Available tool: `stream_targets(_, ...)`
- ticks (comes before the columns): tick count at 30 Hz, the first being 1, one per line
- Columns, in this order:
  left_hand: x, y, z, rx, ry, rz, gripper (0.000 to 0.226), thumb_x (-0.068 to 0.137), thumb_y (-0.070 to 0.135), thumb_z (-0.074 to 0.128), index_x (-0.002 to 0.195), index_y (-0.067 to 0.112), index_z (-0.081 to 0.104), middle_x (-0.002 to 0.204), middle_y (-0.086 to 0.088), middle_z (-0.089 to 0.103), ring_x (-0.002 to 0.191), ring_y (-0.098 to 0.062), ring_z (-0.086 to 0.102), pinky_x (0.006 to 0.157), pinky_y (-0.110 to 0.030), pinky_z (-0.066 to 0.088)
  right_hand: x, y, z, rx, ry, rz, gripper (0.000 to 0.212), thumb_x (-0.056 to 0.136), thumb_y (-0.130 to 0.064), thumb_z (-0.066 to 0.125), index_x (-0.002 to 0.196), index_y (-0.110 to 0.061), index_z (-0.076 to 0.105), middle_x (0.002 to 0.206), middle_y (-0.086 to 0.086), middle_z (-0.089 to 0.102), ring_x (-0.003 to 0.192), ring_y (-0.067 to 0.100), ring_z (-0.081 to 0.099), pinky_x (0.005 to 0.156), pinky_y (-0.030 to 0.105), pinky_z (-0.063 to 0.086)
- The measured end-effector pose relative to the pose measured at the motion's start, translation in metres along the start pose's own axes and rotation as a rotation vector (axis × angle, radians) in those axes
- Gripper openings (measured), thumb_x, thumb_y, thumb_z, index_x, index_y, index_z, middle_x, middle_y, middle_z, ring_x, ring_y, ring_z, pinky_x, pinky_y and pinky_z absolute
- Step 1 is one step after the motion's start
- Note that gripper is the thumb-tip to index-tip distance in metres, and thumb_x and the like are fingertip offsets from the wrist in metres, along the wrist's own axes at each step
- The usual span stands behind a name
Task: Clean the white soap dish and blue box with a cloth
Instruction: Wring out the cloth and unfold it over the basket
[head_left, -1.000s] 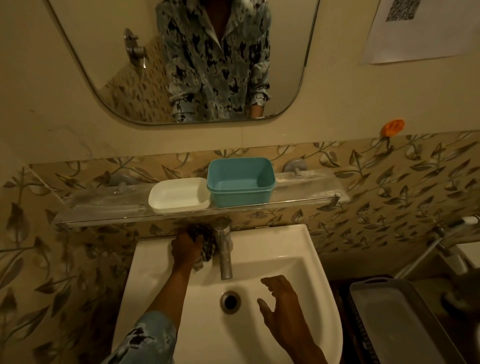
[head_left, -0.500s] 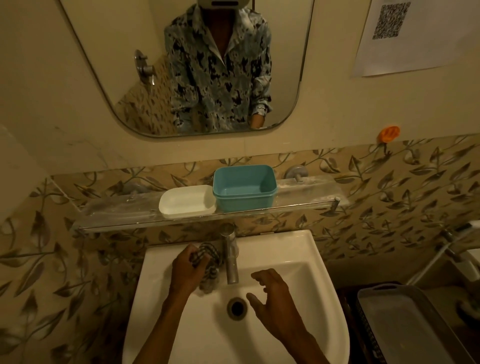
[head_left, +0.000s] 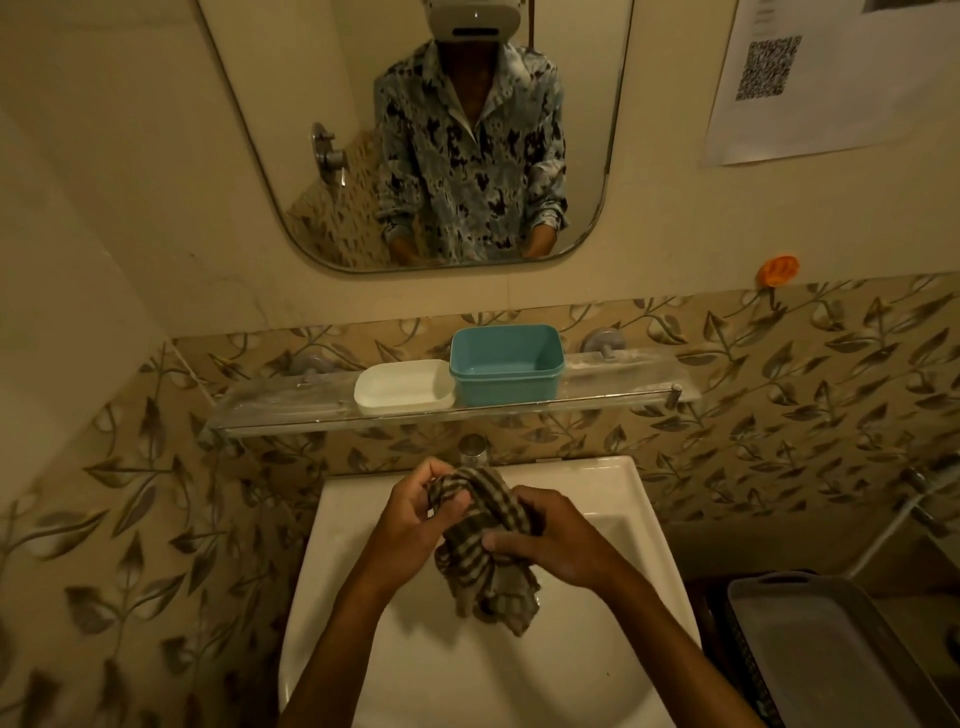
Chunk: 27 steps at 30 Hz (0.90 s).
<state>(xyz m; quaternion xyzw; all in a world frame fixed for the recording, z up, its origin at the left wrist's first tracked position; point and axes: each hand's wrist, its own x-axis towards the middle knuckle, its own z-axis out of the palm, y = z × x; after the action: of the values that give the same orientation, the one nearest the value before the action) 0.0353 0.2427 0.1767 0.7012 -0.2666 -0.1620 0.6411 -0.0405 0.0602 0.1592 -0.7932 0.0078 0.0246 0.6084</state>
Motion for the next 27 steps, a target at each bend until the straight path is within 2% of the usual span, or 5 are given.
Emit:
stream_targets(6, 0.003, 0.020, -0.003, 0.296, 0.019, 0.051, 0.019, 0.078, 0.047, 0.063, 0.086, 0.031, 0.056, 0.084, 0.004, 0.064, 0.084, -0.017, 0.063, 0.076, -0.038, 0.052, -0.008, -0.011, -0.022, -0.071, 0.103, -0.081, 0.049, 0.083, -0.041, 0.063, 0.074, 0.007, 0.057, 0.063, 0.017, 0.055, 0.059, 0.022, 0.057, 0.055, 0.035, 0.045)
stream_targets(9, 0.002, 0.023, -0.002, 0.372, -0.011, 0.067, 0.013, 0.085, 0.025, 0.066, 0.085, 0.029, 0.054, 0.082, 0.006, 0.063, 0.080, -0.014, 0.063, 0.072, -0.036, 0.053, -0.011, -0.014, -0.033, -0.109, 0.159, -0.060, 0.034, 0.085, -0.021, 0.069, 0.076, 0.010, 0.056, 0.069, 0.026, 0.062, 0.057, 0.029, 0.064, 0.050, 0.034, 0.051)
stream_targets(15, 0.004, 0.028, 0.000, 0.396, -0.005, 0.091, 0.025, 0.089, 0.009, 0.059, 0.077, 0.028, 0.047, 0.070, 0.017, 0.057, 0.064, 0.001, 0.050, 0.059, -0.018, 0.042, -0.017, -0.021, -0.048, -0.154, 0.249, -0.066, 0.015, 0.085, -0.017, 0.068, 0.086, -0.008, 0.056, 0.080, 0.003, 0.062, 0.073, 0.012, 0.060, 0.060, 0.021, 0.050)
stream_targets(21, 0.010, 0.041, 0.004, 0.365, 0.010, 0.120, 0.021, 0.084, 0.013, 0.061, 0.082, 0.031, 0.052, 0.074, 0.009, 0.059, 0.068, -0.008, 0.057, 0.064, -0.026, 0.044, -0.023, -0.022, -0.047, -0.077, 0.275, -0.016, 0.017, 0.086, -0.014, 0.066, 0.088, 0.000, 0.056, 0.089, 0.022, 0.062, 0.078, 0.019, 0.057, 0.066, 0.030, 0.050)
stream_targets(27, 0.010, 0.028, 0.002, 0.341, 0.044, 0.034, 0.022, 0.082, 0.016, 0.064, 0.094, 0.032, 0.056, 0.094, 0.005, 0.066, 0.090, -0.013, 0.065, 0.082, -0.041, 0.054, -0.027, -0.040, -0.047, 0.314, 0.194, 0.117, 0.007, 0.094, -0.011, 0.054, 0.100, -0.008, 0.053, 0.095, 0.012, 0.062, 0.085, 0.022, 0.060, 0.063, 0.031, 0.054)
